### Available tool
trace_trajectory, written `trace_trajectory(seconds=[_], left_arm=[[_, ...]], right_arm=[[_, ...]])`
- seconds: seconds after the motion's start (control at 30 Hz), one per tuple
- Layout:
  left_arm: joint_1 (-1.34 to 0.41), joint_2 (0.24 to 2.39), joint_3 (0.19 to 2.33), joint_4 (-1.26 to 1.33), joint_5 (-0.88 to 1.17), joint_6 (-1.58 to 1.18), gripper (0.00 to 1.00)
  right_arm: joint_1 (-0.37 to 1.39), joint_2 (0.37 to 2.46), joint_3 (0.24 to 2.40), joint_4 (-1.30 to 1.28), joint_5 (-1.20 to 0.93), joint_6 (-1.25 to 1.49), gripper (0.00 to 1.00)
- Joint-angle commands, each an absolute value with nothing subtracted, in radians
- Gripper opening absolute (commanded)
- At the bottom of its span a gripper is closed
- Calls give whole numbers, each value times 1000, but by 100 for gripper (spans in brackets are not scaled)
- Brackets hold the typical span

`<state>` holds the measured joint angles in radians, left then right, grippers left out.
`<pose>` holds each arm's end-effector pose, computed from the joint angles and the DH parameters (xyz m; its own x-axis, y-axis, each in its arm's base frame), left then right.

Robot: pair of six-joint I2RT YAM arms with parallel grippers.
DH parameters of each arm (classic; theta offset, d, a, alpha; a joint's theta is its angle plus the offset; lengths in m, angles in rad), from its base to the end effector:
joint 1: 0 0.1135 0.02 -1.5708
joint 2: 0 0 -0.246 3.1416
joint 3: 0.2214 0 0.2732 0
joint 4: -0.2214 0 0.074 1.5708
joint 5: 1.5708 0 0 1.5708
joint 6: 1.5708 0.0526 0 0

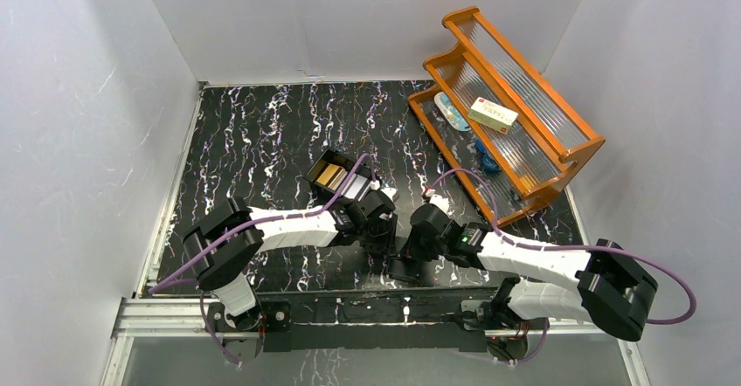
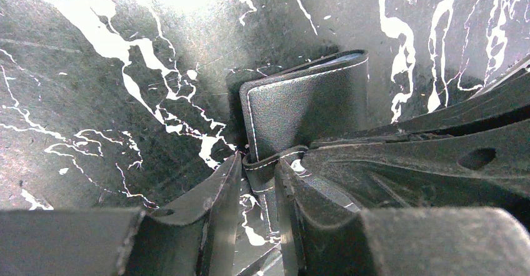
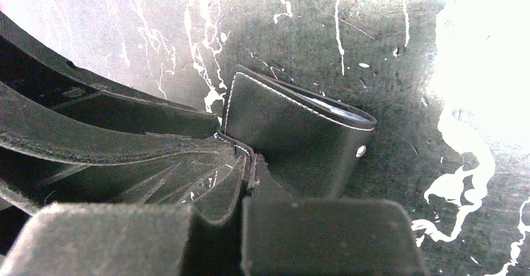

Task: Put the credit cards into the card holder
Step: Close the card holder at the center of the board.

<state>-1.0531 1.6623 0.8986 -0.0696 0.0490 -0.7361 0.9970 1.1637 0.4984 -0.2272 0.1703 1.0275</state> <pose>0.1767 -0.3155 0.1238 -0.8651 0.1640 -0.4740 0.4094 0.7769 -0.4783 0.1423 0.2037 0.1241 -0.8776 0.1963 -0.4373 -0.0362 0.8825 0.4689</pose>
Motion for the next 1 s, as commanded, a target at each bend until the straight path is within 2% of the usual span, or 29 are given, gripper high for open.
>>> trace_trajectory(seconds=[0.0,0.33,0.67,0.87,0.97], left_arm=[[-1057,1679,886,-125,34,-731,25],[-1057,1686,908,-154,51,-733,25],[-1057,1637,914,-184,58,-731,25],[-1057,1625,890,-139,85,-744,25],[-1057,1635,886,-103,85,-741,25]], right_arm=[[1045,1222,434,-418,138,1060,0],[1110,1184,324,-461,185,1212,0],[1223,1205,376,-529,266,1330,0],[1232,1211,412,-555,348,1334,0],[1181,1230,455,-560,379,1271,0]])
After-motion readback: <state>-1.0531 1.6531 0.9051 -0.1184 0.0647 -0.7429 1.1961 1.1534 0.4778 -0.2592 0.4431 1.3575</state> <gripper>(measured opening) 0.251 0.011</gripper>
